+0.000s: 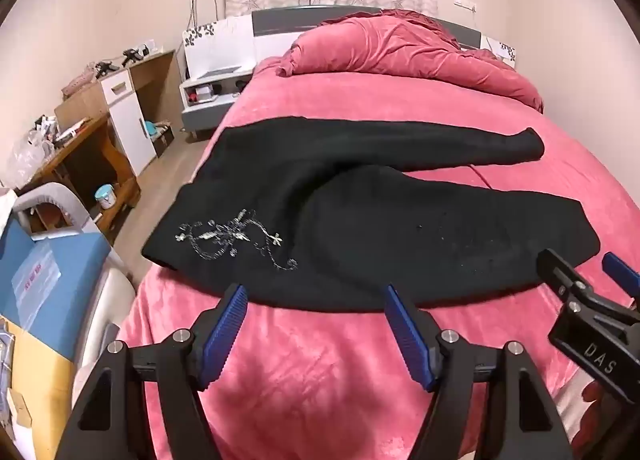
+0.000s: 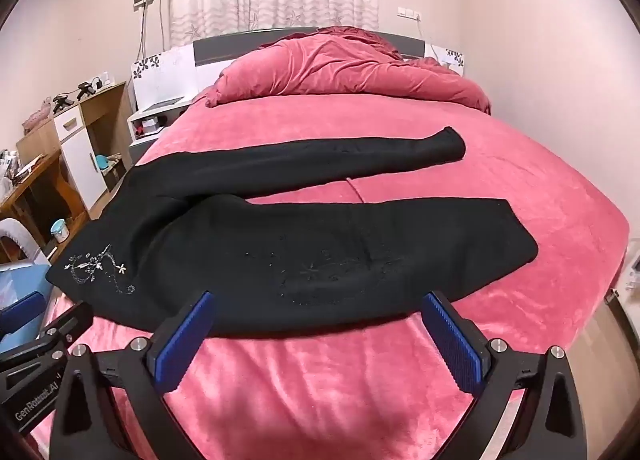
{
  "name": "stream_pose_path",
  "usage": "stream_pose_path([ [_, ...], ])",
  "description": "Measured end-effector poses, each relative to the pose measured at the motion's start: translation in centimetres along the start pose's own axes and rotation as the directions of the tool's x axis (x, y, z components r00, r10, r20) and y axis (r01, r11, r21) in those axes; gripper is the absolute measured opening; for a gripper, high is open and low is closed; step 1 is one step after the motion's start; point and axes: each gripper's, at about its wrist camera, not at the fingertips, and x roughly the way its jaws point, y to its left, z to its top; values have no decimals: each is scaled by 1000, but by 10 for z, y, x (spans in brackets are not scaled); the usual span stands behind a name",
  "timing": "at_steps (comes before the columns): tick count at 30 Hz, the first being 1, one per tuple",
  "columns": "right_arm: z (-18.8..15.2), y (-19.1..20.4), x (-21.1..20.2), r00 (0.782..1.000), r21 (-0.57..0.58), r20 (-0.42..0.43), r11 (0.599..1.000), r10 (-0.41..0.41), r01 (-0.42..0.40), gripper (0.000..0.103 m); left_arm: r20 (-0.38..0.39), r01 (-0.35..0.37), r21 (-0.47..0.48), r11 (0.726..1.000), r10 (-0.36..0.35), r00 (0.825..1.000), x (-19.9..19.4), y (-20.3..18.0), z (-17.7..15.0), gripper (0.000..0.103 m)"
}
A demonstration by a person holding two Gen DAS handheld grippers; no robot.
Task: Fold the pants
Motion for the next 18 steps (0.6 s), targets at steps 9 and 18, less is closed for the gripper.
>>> stream_pose_path([
  [9,4,-7,-5,1000,23,10,1000,1,-1,103,-15,1,-37,999,-2,1000,-6,7,7,72],
  [18,3,-6,-6,1000,30,14,1000,2,-2,103,-4,-5,-35,999,5,1000,-11,5,13,72],
])
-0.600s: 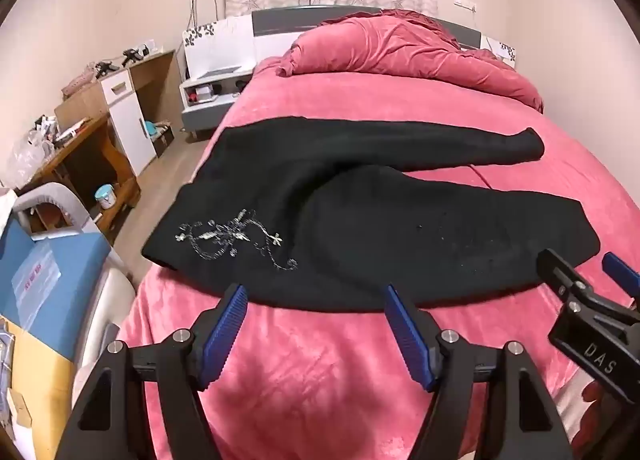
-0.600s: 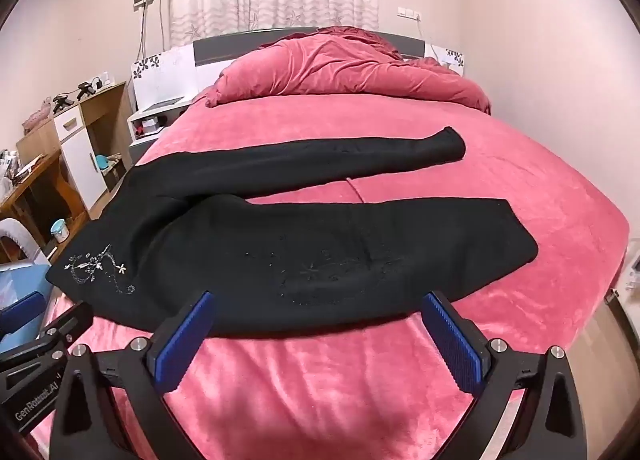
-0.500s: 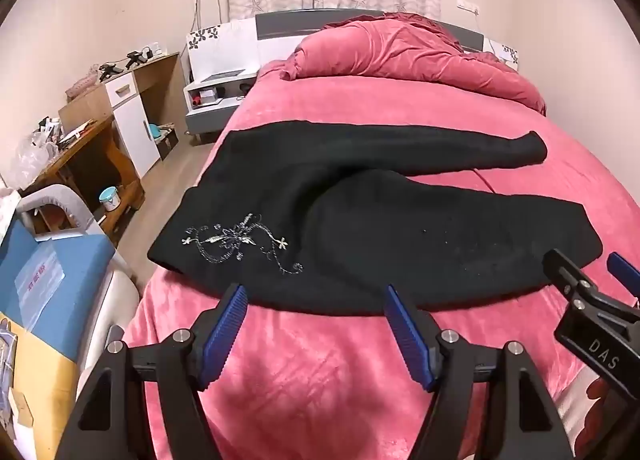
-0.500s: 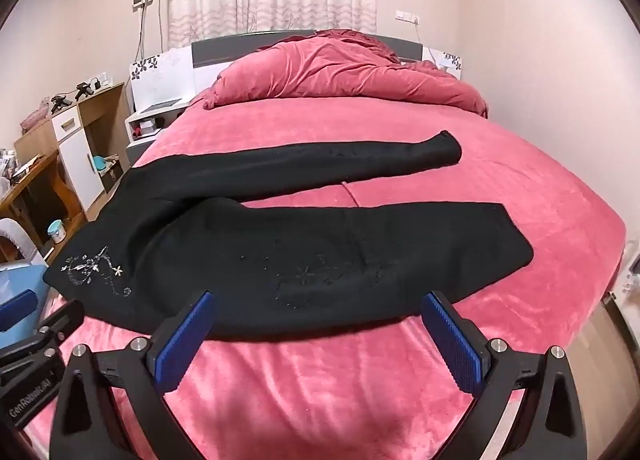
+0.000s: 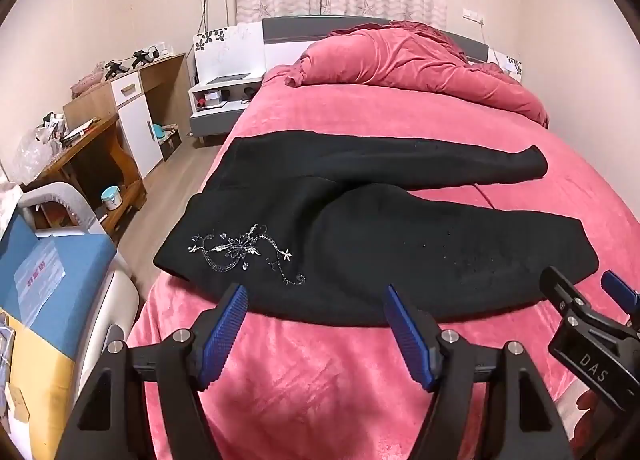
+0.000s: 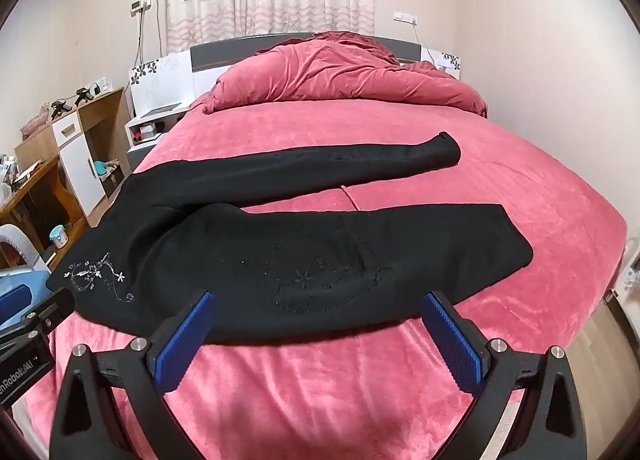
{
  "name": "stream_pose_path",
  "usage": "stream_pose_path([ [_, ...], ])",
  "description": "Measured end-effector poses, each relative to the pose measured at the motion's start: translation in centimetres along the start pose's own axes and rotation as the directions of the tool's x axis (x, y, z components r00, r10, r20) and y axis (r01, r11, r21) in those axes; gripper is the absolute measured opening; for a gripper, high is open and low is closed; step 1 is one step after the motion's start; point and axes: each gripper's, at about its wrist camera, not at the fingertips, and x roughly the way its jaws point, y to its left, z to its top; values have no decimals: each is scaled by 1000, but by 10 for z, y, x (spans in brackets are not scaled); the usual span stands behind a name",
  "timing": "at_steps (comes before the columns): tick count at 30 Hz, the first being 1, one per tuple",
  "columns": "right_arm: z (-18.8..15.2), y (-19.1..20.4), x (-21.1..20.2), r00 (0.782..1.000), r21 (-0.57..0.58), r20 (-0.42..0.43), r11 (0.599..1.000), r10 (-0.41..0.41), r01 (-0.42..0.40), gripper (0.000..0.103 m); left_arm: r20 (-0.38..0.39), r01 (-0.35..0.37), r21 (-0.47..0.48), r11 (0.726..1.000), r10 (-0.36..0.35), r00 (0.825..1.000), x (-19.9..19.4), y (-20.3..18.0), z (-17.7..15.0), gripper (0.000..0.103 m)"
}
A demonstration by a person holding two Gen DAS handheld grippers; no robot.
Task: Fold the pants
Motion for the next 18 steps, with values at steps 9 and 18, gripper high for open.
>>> stream_pose_path([
  [9,1,-2,1,1000,5,-10,1000,6,-6,103,-14,5,-8,1000,-5,1000,4,2,-2,72],
  [18,-1,-2,4,1000,4,-19,1000,11,-11,103,-27,5,-8,1000,-5,1000,6,2,-5,72],
])
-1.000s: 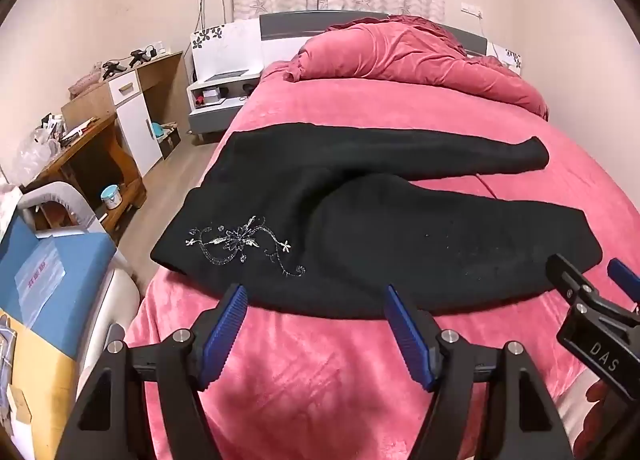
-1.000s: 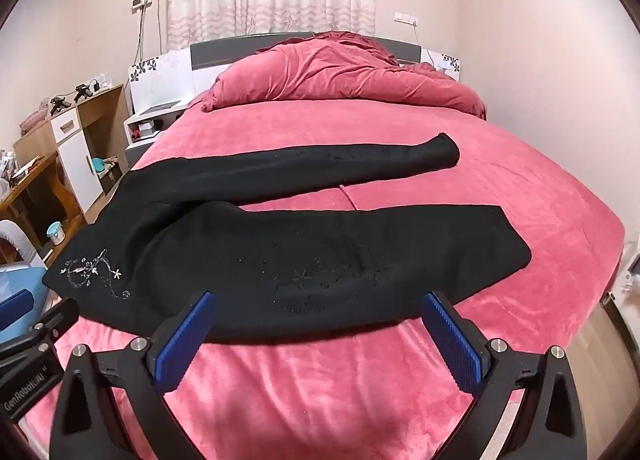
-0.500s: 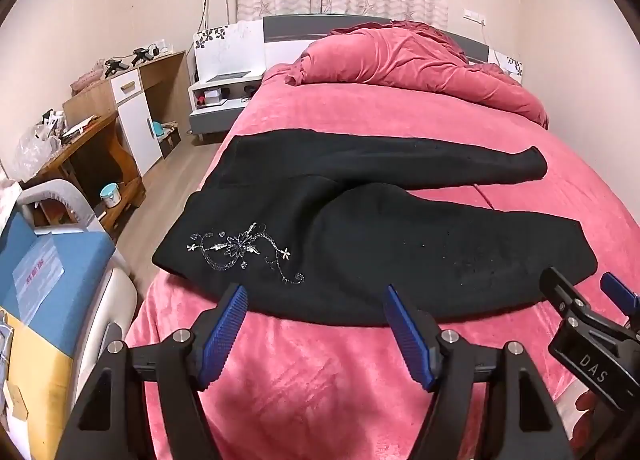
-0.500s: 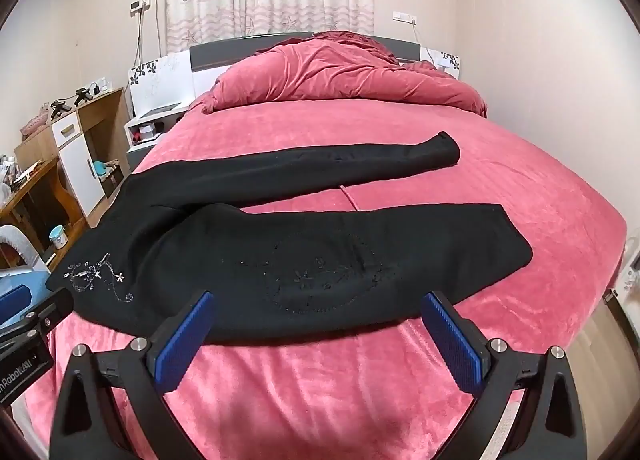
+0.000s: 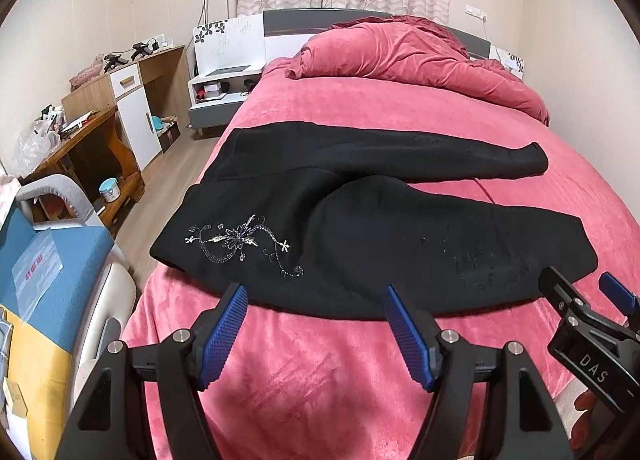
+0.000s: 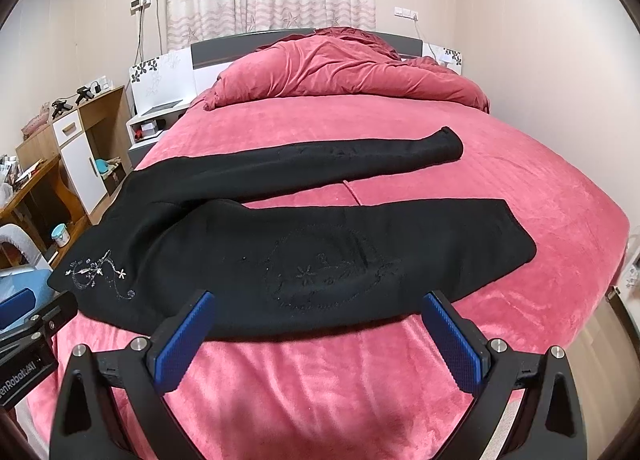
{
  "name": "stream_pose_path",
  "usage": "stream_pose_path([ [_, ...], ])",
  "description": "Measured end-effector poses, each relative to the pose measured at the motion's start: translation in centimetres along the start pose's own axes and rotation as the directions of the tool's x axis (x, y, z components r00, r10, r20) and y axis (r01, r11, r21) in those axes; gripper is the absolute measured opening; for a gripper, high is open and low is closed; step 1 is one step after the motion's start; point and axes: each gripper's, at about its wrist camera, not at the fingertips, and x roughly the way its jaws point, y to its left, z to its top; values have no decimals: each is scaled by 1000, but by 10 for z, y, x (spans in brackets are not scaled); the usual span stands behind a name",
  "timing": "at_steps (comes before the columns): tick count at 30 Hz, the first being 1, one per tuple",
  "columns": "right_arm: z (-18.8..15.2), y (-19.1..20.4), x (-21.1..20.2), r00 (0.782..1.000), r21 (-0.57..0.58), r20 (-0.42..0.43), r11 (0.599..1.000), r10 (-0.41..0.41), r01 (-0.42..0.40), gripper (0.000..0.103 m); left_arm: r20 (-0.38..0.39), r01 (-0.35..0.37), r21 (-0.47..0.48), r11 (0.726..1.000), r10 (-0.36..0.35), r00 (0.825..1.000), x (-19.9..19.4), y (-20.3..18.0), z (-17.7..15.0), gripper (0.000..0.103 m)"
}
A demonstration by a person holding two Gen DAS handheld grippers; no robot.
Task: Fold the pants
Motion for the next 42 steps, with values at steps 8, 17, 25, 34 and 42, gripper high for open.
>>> stream_pose_path([
  [8,-1,-2,2,1000,2,-11,1000,7,-7,103,-5,1,-2,1000,-1,1000,0,0,-1,72],
  [17,-4,1,5,1000,-3,-19,1000,11,-11,103,-16,-2,-4,1000,2,1000,3,-1,-3,72],
  [25,-5,0,5,1000,-5,-24,1000,13,-14,103,-26,-2,0,1000,2,1000,5,-2,-4,72],
  [34,-5,1,7,999,-6,-32,1000,17,-18,103,-35,-3,-3,1000,3,999,6,-1,-6,72],
  [42,-8,4,10,999,-13,-40,1000,21,-22,103,-47,-5,-3,1000,5,999,10,0,-6,72],
])
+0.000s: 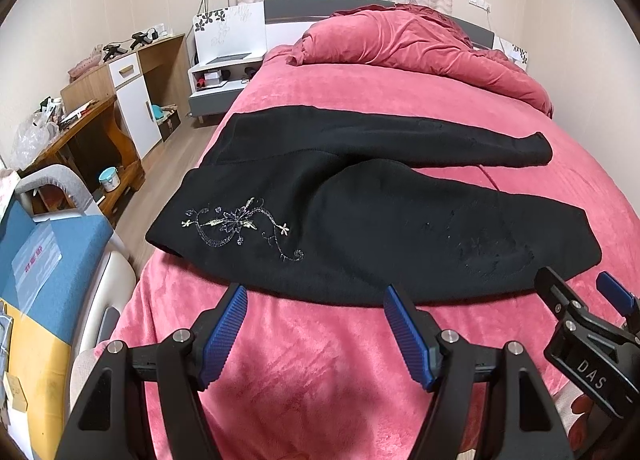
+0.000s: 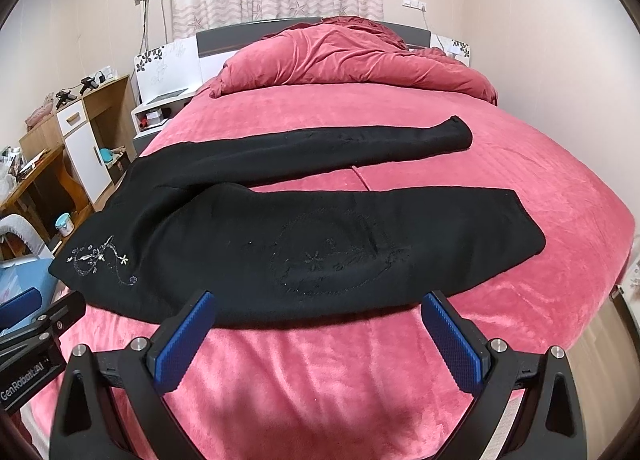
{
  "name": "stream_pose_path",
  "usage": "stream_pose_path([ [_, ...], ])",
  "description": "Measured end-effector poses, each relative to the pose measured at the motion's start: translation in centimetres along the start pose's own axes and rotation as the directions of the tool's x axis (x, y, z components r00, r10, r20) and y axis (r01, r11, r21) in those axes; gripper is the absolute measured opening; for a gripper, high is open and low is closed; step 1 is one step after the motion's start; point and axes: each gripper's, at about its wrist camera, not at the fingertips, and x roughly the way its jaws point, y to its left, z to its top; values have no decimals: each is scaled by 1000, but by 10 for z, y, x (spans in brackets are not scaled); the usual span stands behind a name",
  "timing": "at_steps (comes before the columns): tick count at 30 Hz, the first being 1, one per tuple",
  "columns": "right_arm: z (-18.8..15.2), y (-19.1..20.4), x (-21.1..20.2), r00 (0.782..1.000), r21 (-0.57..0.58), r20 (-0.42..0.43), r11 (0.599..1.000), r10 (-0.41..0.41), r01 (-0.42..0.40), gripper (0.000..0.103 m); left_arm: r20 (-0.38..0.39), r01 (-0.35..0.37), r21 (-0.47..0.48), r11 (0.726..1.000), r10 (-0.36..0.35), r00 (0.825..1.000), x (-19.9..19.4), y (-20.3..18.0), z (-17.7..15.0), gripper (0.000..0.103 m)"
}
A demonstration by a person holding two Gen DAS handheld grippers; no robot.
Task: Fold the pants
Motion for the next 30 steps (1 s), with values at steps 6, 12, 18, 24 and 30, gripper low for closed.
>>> stream_pose_path([
  [6,-2,1,4,1000,-3,-13,1000,-1,1,103,-16,-7,1,1000,7,1000,6,1,-1,72],
  [12,-2,-5,16,999,0,-43,1000,-11,11,103,-72,12,-6,1000,-12,997,19,6,-1,72],
  [18,-1,-19,24,998,-16,-52,999,-38,37,103,-163,137,-118,983,-156,974,41,25,0,72],
  [24,2,-60,38,995,69,-76,995,-64,69,103,-211,259,-308,915,-331,920,67,58,-1,72],
  [30,3,-100,50,991,117,-101,988,-85,97,103,-180,287,-435,853,-395,901,88,92,-2,73],
])
